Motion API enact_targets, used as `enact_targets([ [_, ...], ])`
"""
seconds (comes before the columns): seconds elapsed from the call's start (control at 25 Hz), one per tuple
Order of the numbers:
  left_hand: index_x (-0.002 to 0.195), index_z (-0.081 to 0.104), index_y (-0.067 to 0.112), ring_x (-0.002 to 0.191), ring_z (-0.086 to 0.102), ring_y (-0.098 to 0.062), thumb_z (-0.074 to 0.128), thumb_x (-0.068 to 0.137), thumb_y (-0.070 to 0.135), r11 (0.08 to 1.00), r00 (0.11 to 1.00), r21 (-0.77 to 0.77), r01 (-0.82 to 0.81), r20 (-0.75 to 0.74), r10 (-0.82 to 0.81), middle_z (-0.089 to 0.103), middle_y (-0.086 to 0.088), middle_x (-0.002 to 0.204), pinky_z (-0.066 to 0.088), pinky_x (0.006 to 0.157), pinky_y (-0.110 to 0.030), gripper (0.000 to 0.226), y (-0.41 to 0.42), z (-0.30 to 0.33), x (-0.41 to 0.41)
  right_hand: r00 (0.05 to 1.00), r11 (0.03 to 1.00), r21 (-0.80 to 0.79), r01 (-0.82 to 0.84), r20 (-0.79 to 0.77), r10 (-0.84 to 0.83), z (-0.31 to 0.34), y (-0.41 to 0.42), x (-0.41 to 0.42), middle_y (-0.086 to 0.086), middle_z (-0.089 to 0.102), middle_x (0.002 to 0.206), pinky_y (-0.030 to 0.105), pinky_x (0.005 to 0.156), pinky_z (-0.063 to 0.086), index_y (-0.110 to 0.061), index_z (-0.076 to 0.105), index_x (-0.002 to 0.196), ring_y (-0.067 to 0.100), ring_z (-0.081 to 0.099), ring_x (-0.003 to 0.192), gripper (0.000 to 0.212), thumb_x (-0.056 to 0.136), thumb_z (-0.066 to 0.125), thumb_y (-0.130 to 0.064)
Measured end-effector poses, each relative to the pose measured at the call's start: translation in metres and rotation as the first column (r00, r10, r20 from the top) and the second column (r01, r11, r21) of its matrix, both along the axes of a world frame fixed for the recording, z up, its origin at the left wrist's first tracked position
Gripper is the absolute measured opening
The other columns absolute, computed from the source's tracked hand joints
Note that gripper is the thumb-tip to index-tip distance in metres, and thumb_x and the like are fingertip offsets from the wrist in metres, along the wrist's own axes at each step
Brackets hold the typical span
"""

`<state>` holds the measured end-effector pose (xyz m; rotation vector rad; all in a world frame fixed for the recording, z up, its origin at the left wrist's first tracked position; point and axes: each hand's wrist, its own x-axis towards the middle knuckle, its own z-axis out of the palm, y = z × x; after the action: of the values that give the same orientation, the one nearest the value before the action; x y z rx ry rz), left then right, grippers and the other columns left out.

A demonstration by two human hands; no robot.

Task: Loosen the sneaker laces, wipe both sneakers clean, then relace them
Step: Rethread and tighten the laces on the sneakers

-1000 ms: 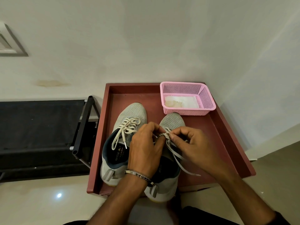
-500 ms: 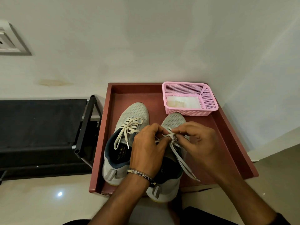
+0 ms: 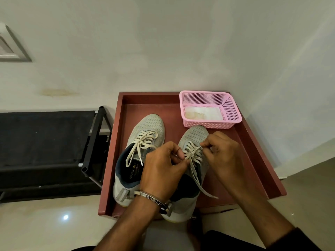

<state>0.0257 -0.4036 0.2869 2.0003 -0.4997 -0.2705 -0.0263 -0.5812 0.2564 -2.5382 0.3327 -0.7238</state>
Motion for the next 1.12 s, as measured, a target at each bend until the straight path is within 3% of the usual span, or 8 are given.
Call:
enact_targets([
  [0.28,0.072,0.06,0.022,0.056,0.058,0.0,0.079,0.079,0.02,0.999,0.998,0.034,0.031,-0.053,-0.029,0.061,0.008,0.057,0.043,0.053,-0.011,0.02,0.0,-0.002,0.001,0.998,0.998,0.025,0.063,0.0,-0.063,-0.008,-0.005,0.005,-0.008,0.062,0.081,0.041,0.058,0.054,-0.018,0.068,0.078,0.011,0.06,0.071,0.02,0.076,0.075,0.0],
  [0.4,0.079,0.061,0.026,0.065,0.06,-0.001,0.079,0.079,0.022,0.999,0.998,0.015,-0.051,-0.033,0.052,0.065,0.008,0.068,0.044,0.057,-0.013,0.018,-0.002,-0.007,-0.001,0.999,0.987,0.153,0.048,-0.011,-0.047,-0.014,-0.004,0.004,-0.009,0.064,0.093,0.039,0.067,0.057,-0.021,0.07,0.096,0.007,0.062,0.081,0.021,0.082,0.071,-0.005],
  [0.48,0.086,0.061,0.029,0.076,0.059,-0.001,0.081,0.076,0.027,0.998,0.995,0.023,-0.061,0.081,0.058,0.064,0.012,0.081,0.044,0.064,-0.013,0.022,-0.002,-0.01,-0.003,0.996,0.959,0.275,0.072,-0.07,-0.055,-0.018,-0.002,0.0,-0.008,0.061,0.105,0.036,0.078,0.056,-0.024,0.067,0.113,0.007,0.061,0.092,0.03,0.086,0.071,-0.012],
  [0.64,0.114,0.06,0.032,0.108,0.05,-0.005,0.075,0.08,0.027,0.988,0.963,0.152,0.007,0.265,-0.047,0.058,0.016,0.114,0.039,0.085,-0.01,0.038,0.0,-0.011,-0.004,0.937,0.847,0.439,0.3,-0.302,-0.176,-0.019,0.002,-0.014,-0.005,0.054,0.122,0.035,0.087,0.053,-0.03,0.054,0.131,0.014,0.058,0.109,0.045,0.089,0.068,-0.036],
  [0.76,0.125,0.058,0.027,0.113,0.058,-0.012,0.069,0.082,0.016,0.977,0.95,0.197,0.087,0.279,-0.141,0.063,0.01,0.122,0.049,0.095,-0.03,0.045,-0.001,-0.013,-0.008,0.886,0.659,0.658,0.364,-0.463,-0.027,-0.009,0.011,-0.021,-0.006,0.049,0.134,0.036,0.088,0.053,-0.029,0.038,0.147,0.014,0.053,0.119,0.061,0.092,0.061,-0.043],
  [0.84,0.124,0.062,0.023,0.11,0.062,-0.014,0.066,0.085,0.008,0.982,0.952,0.176,0.075,0.281,-0.123,0.066,0.006,0.12,0.052,0.093,-0.032,0.042,-0.001,-0.013,-0.008,0.895,0.607,0.718,0.34,-0.445,0.026,-0.007,0.016,-0.021,-0.006,0.05,0.139,0.039,0.09,0.055,-0.03,0.034,0.15,0.013,0.054,0.121,0.06,0.096,0.059,-0.038],
  [0.96,0.121,0.064,0.023,0.106,0.063,-0.015,0.06,0.089,0.004,0.986,0.952,0.165,0.031,0.294,-0.079,0.068,0.004,0.116,0.054,0.088,-0.036,0.038,0.0,-0.013,-0.006,0.929,0.633,0.724,0.274,-0.37,0.02,-0.012,0.017,-0.011,-0.004,0.05,0.145,0.04,0.105,0.048,-0.026,0.037,0.15,0.009,0.051,0.126,0.057,0.097,0.058,-0.031],
  [1.12,0.121,0.063,0.022,0.106,0.062,-0.021,0.056,0.089,0.006,0.972,0.946,0.235,0.021,0.309,-0.095,0.068,0.001,0.114,0.054,0.085,-0.042,0.037,0.003,-0.011,-0.005,0.937,0.679,0.691,0.247,-0.349,0.014,-0.023,0.02,0.0,-0.003,0.052,0.145,0.042,0.107,0.046,-0.025,0.042,0.147,0.011,0.051,0.129,0.056,0.096,0.059,-0.036],
])
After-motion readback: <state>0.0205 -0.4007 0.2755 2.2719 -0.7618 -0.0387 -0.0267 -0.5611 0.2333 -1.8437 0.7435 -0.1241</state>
